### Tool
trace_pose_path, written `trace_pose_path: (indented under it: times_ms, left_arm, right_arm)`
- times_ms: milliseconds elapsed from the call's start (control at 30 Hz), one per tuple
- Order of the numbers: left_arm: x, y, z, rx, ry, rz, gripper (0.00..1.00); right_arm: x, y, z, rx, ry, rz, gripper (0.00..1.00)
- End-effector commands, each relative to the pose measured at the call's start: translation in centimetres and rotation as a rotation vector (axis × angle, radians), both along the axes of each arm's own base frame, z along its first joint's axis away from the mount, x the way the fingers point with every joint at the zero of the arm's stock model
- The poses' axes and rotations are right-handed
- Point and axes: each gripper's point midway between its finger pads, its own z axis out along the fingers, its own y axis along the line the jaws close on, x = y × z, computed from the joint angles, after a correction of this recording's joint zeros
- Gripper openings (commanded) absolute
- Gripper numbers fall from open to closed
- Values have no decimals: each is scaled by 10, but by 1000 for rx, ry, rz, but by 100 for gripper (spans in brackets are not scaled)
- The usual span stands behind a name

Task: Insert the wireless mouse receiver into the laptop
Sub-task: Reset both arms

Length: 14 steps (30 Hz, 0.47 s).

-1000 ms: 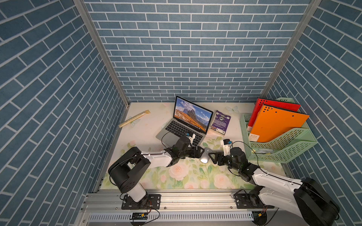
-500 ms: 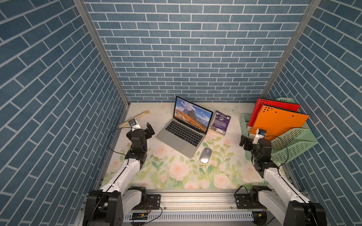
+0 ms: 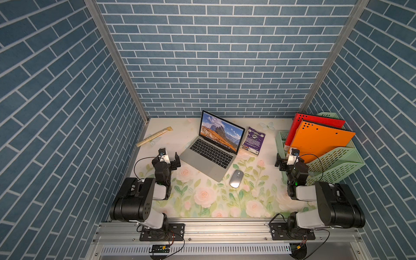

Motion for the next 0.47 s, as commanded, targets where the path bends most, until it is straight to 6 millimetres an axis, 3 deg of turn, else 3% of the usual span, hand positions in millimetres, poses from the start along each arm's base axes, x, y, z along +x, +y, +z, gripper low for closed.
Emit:
trace_pose_path:
  times_ms: [0,433]
  left_arm:
    - [1,-5,18,22,-76,-37,100]
    - [2,-7,18,27,-73,-45,100]
  right_arm:
    - [5,31,14,-51,-80,127,100]
    - [5,27,13,-47,-72,108,99]
